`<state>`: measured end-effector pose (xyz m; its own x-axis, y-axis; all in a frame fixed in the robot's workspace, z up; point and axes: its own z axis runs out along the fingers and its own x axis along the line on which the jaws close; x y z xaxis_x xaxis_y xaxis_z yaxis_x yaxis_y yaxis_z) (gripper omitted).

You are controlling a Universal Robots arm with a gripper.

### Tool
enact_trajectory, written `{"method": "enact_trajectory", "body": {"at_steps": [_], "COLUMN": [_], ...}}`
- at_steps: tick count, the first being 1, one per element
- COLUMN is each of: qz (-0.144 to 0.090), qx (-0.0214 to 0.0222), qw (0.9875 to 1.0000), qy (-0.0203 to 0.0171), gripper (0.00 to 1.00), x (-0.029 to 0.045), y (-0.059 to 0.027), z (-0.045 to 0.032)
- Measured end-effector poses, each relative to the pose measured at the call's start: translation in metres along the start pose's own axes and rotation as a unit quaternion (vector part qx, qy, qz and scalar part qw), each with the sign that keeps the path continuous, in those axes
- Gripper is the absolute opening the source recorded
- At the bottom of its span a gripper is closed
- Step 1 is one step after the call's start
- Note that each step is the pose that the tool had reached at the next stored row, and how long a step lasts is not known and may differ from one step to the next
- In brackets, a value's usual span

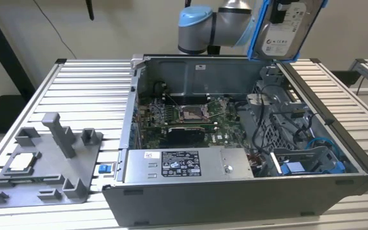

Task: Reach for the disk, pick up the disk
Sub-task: 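Pick up the disk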

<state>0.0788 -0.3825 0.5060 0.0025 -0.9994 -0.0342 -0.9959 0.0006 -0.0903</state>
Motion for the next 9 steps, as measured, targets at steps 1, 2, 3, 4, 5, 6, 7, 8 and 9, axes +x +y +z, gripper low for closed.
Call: {"method": "enact_trajectory", "body": {"at_steps": [1, 2, 3, 4, 5, 6, 7, 8, 9], "qz": [0.000, 0.000, 0.000, 0.000, 0.000, 0.000, 0.000, 0.000, 0.000], "qx": [0.0000, -0.0001, -0.0001, -0.0001, -0.0001, -0.0001, -0.0001, -0.0001, -0.0001], "qw": [1.0000, 1.0000, 1.0000, 1.0000, 1.0000, 1.0000, 1.0000, 1.0000, 1.0000], "qy": [0.0000, 0.0000, 0.0000, -0.0001, -0.0001, -0.0001, 0.0000, 0.0001, 0.0000], "gripper": [0.00, 0.00, 0.00, 0.00, 0.00, 0.00, 0.00, 0.00, 0.00], "x": [0.0000, 0.0000, 0.0000, 0.0001, 0.0000, 0.0000, 0.0000, 0.0000, 0.0001], "y": [-0.0039, -0.0077, -0.0107, -0.0128, -0.0138, -0.0141, -0.0141, -0.0141, -0.0141], "z": [0.0003, 0.0007, 0.0010, 0.0012, 0.0014, 0.0014, 0.0013, 0.0012, 0.0013]}}
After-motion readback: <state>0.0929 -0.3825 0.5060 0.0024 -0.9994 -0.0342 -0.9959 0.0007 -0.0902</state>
